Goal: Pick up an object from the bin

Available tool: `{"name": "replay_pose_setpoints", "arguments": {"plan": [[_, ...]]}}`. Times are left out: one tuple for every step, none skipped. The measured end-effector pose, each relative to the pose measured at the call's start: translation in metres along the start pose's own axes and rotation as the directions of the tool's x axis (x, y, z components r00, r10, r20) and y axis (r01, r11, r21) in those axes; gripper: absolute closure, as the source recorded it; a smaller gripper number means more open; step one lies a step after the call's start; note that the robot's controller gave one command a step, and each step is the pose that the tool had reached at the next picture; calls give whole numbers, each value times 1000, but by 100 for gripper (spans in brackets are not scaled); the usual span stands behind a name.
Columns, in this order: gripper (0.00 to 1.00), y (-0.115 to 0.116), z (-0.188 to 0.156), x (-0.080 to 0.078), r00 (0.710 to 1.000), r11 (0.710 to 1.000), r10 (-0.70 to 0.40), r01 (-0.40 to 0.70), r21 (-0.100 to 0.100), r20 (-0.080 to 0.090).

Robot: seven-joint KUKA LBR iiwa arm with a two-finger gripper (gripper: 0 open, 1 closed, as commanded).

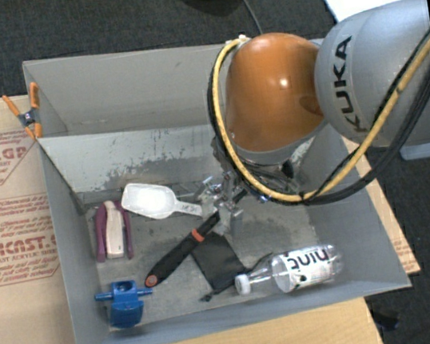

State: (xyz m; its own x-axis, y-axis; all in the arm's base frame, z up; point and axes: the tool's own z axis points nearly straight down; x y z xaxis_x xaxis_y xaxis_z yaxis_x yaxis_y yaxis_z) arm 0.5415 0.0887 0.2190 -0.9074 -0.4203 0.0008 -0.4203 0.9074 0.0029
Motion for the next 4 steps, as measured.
{"name": "replay_pose_setpoints", "arguments": {"plan": [[0,-11,-76,7,1000,1000,28,-28,1,3],[0,-10,-41,4,989,989,147,-147,1,10],[0,6,6,-7,999,999,46,-46,5,18],[0,13,79,-10,997,997,-72,72,5,13]]}}
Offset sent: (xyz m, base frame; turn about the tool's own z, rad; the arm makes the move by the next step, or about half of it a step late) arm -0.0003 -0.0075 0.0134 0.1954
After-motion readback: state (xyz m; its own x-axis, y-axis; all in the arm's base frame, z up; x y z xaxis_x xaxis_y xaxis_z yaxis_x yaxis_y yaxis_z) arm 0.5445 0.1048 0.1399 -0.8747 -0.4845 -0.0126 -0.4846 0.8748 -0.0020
